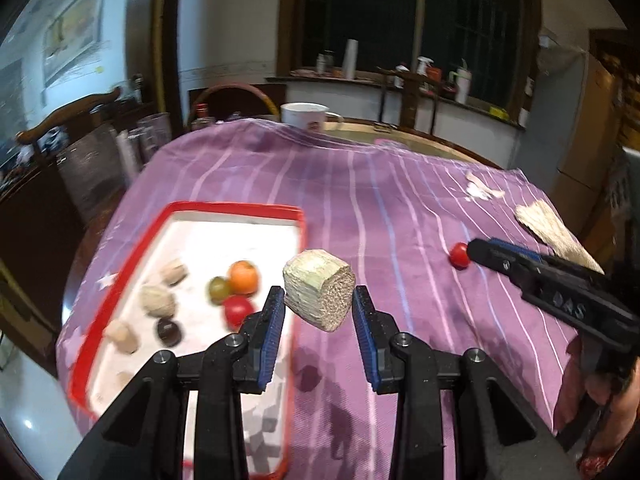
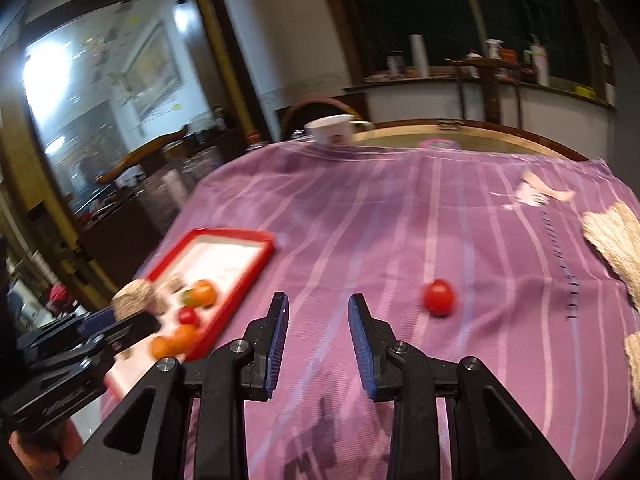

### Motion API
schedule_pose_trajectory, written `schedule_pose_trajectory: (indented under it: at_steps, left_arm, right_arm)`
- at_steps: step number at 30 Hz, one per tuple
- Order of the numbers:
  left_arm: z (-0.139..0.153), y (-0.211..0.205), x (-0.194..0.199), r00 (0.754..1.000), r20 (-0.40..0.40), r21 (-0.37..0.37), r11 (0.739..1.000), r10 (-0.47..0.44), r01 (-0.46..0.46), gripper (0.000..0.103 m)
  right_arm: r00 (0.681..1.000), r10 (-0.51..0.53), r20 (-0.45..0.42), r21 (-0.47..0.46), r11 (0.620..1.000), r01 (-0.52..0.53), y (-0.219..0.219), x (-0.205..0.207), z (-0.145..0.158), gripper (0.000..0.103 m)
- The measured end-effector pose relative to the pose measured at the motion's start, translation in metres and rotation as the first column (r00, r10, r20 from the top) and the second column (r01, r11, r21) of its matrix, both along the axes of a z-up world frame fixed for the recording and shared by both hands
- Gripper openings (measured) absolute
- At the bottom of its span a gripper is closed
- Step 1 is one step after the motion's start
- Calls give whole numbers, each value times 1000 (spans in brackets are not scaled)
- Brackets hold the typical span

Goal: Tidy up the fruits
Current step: 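Carry the cream block and red tomato toward the tray with both tools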

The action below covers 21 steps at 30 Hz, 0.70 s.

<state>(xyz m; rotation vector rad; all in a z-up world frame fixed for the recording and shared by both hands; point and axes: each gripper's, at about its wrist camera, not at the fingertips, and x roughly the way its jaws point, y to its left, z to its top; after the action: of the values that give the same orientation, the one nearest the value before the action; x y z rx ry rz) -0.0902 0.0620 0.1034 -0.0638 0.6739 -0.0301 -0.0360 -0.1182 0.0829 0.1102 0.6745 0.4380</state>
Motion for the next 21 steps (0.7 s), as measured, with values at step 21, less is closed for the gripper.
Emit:
schedule_pose_trajectory:
  at_steps: [21]
  left_arm:
    - [-11, 39, -10, 999, 3, -83, 996, 36, -36, 34]
  right_arm:
    - [966, -211, -149, -208, 962, 178, -44, 81, -51, 34]
